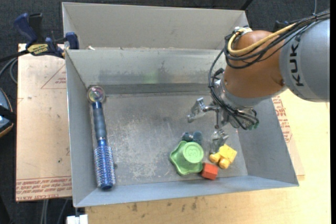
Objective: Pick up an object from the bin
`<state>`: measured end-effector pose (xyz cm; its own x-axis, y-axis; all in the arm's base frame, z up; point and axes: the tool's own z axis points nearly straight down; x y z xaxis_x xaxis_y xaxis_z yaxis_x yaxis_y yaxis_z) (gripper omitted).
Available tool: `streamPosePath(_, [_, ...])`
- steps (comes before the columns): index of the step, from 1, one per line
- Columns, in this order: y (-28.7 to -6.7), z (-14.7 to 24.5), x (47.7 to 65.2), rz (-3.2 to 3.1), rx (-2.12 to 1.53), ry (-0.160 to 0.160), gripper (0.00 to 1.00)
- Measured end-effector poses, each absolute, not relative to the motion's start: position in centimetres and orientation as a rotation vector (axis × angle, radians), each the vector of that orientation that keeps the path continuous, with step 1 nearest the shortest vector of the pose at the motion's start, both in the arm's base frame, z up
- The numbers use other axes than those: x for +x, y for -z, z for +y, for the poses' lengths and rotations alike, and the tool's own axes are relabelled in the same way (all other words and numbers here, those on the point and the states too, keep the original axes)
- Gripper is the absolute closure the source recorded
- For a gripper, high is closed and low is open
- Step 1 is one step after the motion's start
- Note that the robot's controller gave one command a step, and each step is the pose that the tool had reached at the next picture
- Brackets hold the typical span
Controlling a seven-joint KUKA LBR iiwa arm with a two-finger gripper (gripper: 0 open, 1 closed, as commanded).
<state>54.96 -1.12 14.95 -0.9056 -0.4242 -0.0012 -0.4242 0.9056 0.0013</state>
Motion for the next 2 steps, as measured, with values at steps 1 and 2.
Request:
streamPosePath(1, [-7.36,-0.75,58.71,3.057,-0.683,0.001,0.00])
streamPosePath(2, [-7.75,-0.75,58.83,3.051,-0.680,0.003,1.00])
